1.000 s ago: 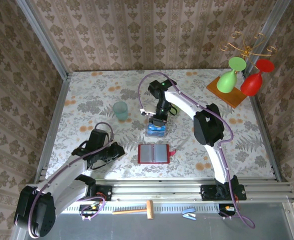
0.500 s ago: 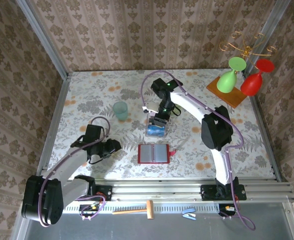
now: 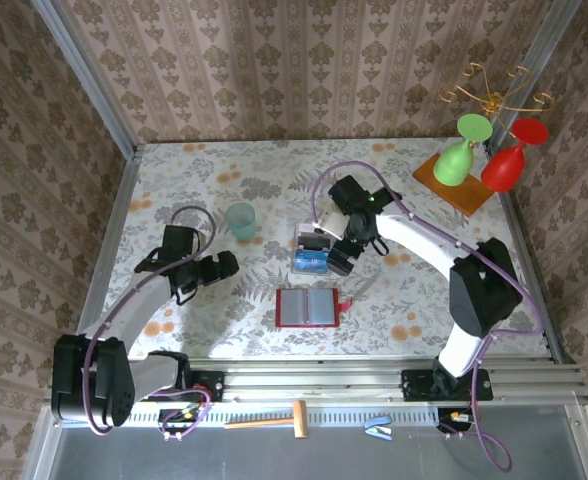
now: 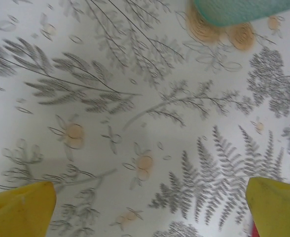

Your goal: Take the credit cards out of the card holder

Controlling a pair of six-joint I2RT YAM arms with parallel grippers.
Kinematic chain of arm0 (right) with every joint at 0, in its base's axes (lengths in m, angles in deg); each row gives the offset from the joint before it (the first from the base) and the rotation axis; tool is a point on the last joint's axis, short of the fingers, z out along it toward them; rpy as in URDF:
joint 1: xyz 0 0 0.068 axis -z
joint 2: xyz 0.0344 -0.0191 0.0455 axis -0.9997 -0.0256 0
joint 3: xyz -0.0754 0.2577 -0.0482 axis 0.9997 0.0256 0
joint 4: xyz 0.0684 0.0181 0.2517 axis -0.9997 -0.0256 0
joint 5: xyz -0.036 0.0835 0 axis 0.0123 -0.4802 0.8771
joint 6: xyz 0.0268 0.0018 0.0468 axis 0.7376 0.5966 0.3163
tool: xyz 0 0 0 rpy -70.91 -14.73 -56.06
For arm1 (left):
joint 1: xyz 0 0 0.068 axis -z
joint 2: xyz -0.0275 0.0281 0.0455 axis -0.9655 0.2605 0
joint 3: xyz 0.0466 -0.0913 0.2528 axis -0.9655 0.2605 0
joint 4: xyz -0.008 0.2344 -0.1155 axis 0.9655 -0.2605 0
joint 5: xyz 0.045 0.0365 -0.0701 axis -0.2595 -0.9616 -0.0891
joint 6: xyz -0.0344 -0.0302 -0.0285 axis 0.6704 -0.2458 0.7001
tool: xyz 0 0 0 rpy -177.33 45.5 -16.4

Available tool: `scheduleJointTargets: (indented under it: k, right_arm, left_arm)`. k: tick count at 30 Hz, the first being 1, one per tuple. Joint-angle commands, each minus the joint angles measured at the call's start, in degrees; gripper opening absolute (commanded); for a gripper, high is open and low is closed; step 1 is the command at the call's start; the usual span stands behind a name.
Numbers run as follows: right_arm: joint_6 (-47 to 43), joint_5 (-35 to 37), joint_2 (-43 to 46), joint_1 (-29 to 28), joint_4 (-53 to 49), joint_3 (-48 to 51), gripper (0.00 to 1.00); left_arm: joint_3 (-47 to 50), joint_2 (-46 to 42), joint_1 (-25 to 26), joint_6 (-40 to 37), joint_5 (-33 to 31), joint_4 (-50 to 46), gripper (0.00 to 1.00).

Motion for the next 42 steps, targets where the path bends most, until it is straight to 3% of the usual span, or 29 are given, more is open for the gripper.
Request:
scheduleJointTargets:
  k: [1,8,14,19,23,26,35,42]
  right_arm:
    - [4.1,5.7,5.3,0.9,8.5,5.6,1.0]
    - [11.9,16.4,12.3,2.6,27.3,20.9,1.0]
    - [19.7,26.7,13.6,5.9,40.4,30.6,1.0]
    - [23.1,28.7,14.5,10.0,52.1,38.4,1.0]
    - [24.9,29.4,16.3,14.3,59.2,42.3,1.0]
    - [25.6,28.5,17.2,17.6,64.5,44.5,1.0]
    - [31.0,13.9,21.0,29.7,84.3,52.5,1.0]
    - [33.4,6.3,15.2,32.4,92.3,53.1,1.0]
  left_arm:
    - [-2.7,1.4,-0.8,-4.6,-7.6,-2.4,1.0]
    - [-5.2,3.4,-1.2,-12.1,-18.1,1.1,1.0]
    - [-2.8,2.7,-2.3,-16.4,-28.2,10.9,1.0]
    - [1.0,2.5,-2.7,-21.3,-33.0,22.2,1.0]
    - [8.0,3.1,-3.1,-28.1,-32.2,39.0,1.0]
    - [11.2,4.9,-4.9,-28.0,-30.1,47.7,1.0]
    - [13.0,11.8,-9.7,-26.7,-18.2,64.0,1.0]
    - [13.7,16.9,-13.5,-26.8,-11.9,71.9,1.0]
